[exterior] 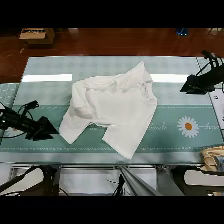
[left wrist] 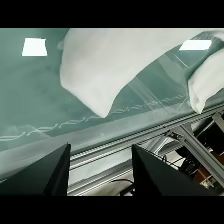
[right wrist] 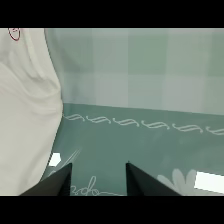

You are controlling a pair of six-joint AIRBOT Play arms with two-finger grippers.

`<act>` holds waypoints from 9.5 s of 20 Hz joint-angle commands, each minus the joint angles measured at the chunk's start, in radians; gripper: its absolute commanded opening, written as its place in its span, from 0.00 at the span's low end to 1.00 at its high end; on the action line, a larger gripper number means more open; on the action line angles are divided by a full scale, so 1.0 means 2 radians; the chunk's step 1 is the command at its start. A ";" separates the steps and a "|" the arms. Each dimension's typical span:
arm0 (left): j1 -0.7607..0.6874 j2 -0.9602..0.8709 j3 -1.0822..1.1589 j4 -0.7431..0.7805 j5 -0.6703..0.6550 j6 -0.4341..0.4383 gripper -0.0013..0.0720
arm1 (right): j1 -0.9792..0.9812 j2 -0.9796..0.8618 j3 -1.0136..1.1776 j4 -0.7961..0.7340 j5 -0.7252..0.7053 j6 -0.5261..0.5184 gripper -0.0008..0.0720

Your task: Fold the shirts.

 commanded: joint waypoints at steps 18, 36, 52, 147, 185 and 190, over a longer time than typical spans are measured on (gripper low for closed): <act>-0.144 -0.037 -0.085 -0.115 0.143 0.039 0.05 | -0.033 0.063 -0.051 -0.009 -0.003 -0.008 0.60; -0.068 0.112 -0.012 -0.117 0.086 0.046 0.05 | 0.115 0.145 -0.393 0.185 -0.241 -0.041 0.74; -0.068 0.122 0.097 -0.198 0.100 0.062 0.05 | 0.269 0.228 -0.310 0.178 -0.295 0.039 0.04; -0.139 -0.111 -0.044 -0.145 0.152 0.056 0.05 | -0.157 0.054 -0.148 -0.055 0.007 -0.010 0.65; -0.138 0.304 0.559 0.015 0.184 -0.105 0.05 | -0.155 0.491 0.148 0.129 -0.223 0.101 0.04; -0.138 0.348 0.559 0.125 0.024 -0.130 0.05 | -0.154 0.521 0.148 0.024 -0.028 0.116 0.04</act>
